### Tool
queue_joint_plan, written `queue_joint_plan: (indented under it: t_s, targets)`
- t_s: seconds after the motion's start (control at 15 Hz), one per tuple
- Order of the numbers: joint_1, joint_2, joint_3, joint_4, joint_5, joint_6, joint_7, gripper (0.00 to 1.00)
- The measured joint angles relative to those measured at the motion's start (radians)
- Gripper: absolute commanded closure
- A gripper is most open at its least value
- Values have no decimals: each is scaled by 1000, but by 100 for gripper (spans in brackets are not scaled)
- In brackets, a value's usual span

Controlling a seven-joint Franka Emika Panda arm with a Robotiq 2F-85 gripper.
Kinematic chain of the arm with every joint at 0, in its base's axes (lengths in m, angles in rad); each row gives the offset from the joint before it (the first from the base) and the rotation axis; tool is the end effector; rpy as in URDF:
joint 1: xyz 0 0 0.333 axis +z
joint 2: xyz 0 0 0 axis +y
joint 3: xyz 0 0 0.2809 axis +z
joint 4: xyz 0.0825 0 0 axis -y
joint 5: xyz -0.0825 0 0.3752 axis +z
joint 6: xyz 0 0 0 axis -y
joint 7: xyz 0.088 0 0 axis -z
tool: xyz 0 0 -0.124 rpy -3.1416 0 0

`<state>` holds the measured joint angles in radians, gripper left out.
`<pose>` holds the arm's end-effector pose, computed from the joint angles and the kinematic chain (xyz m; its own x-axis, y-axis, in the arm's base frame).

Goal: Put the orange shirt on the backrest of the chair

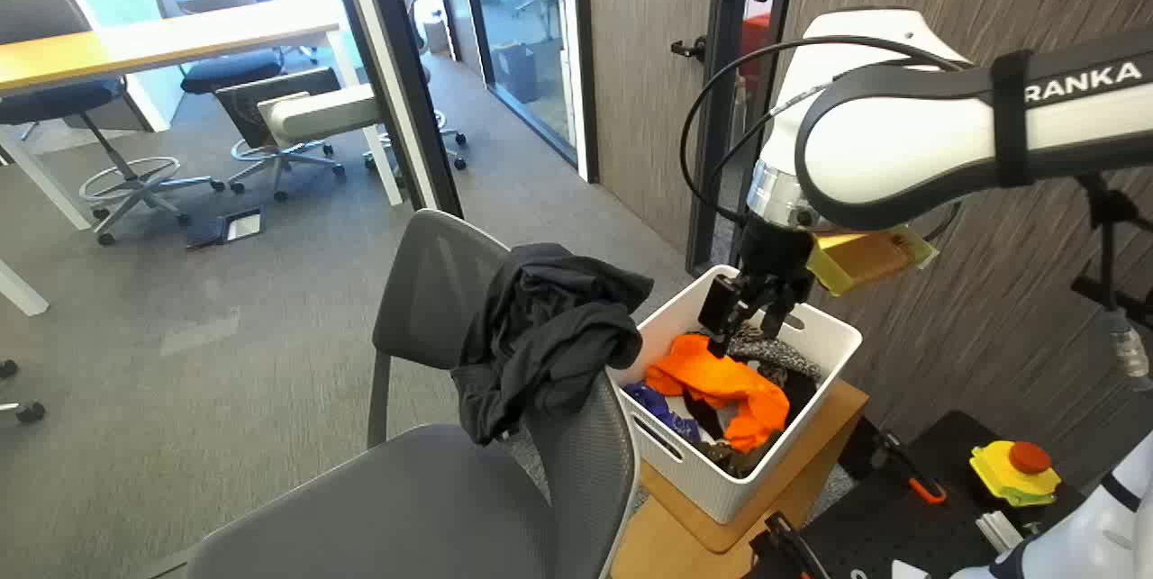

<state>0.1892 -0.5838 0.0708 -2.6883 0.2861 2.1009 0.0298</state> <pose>0.3519 0.1089 0.3697 0.9969 0.0751 -0.0230 0.0688 -0.9764 -0.2046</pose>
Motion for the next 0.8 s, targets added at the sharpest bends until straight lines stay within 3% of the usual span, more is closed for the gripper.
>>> queue_joint_plan:
  t_s: [0.6, 0.8]
  targets:
    - [-1, 1, 1, 0, -3, 2, 0, 0]
    - [-9, 24, 18, -21, -45, 64, 0, 0]
